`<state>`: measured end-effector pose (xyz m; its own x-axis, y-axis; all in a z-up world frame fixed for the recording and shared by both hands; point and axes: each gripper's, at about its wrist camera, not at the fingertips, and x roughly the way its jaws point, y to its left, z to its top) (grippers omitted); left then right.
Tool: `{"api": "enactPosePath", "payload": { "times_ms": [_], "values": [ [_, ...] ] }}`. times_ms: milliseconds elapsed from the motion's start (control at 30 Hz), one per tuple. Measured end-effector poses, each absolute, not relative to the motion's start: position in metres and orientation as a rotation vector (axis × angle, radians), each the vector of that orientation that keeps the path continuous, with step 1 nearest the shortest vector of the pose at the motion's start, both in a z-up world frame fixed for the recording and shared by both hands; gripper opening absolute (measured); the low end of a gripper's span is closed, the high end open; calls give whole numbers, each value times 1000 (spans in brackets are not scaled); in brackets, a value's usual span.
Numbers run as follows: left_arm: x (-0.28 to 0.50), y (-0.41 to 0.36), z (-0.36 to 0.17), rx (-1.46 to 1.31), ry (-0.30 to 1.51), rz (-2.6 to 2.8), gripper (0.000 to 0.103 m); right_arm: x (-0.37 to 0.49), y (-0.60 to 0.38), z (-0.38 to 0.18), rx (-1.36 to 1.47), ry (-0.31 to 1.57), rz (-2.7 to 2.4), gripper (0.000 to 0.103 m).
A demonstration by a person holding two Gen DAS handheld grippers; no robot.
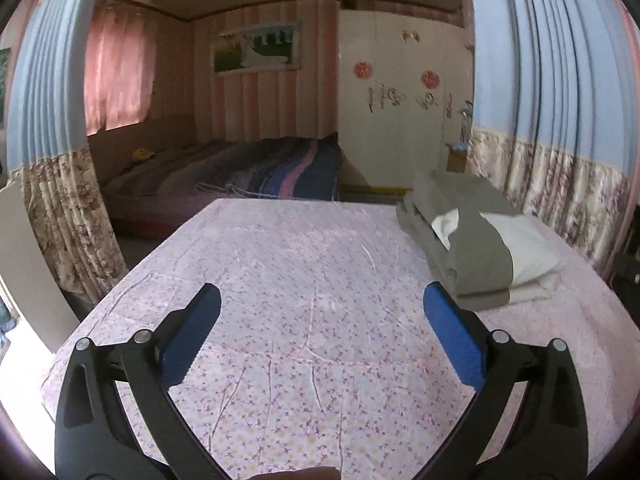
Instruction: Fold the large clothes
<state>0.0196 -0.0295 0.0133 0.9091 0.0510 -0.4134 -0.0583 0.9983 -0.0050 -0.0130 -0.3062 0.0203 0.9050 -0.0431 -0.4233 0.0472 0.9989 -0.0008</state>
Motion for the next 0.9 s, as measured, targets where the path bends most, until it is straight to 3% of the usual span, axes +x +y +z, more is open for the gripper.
{"api": "enactPosePath", "payload": {
  "times_ms": [900],
  "values": [
    [31, -28, -1, -49, 444, 41, 100, 1, -309, -3, 10, 465, -30, 101]
  ]
}}
